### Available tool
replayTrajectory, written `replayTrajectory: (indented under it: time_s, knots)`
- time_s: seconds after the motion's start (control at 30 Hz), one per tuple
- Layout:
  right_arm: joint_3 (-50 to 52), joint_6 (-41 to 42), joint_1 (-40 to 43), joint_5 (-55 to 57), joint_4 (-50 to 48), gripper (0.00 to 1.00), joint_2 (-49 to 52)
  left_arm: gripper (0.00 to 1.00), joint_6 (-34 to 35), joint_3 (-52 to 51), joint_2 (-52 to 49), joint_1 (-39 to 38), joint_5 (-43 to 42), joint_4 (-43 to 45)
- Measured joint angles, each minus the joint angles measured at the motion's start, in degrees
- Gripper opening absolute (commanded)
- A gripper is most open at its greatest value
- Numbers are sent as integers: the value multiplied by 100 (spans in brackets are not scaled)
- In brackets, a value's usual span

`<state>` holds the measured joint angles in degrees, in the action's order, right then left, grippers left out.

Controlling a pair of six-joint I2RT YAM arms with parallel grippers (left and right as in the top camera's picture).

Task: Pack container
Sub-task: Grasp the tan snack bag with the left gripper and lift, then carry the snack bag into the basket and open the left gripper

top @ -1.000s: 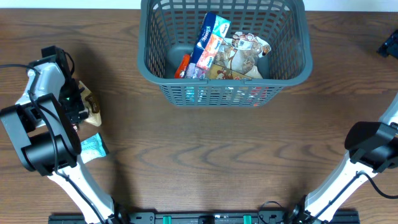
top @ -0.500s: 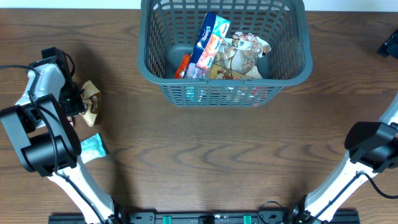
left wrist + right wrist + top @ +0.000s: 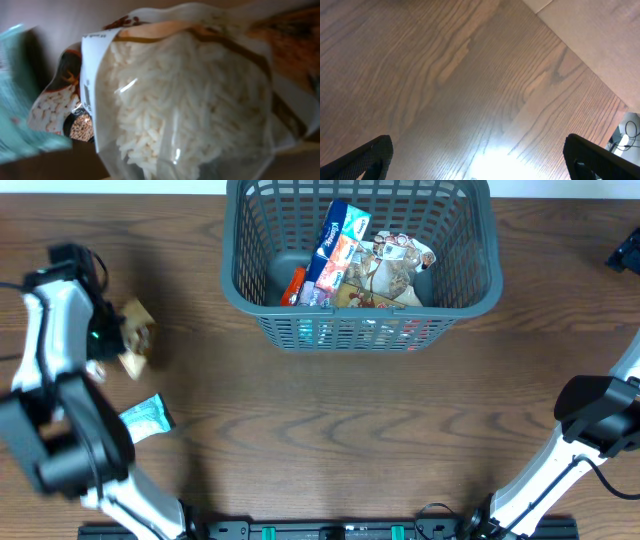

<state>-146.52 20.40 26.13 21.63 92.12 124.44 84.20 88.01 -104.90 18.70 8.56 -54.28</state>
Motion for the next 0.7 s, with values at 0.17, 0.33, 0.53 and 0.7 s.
replayTrajectory:
  time_s: [0.17, 0.33, 0.53, 0.7]
  knots:
    - [0, 0, 0, 0, 0, 99, 0, 6, -986, 433, 1746, -621, 304, 1886]
    - [0, 0, 0, 0, 0, 99, 0, 6, -2441, 605, 2763, -1733, 271, 3469]
    - [0, 0, 0, 0, 0, 99, 0, 6, -4151, 625, 2756, -3145, -354, 4037]
    - [0, 0, 0, 0, 0, 99, 0, 6, -4959, 579, 2317, -3906, -584, 3928]
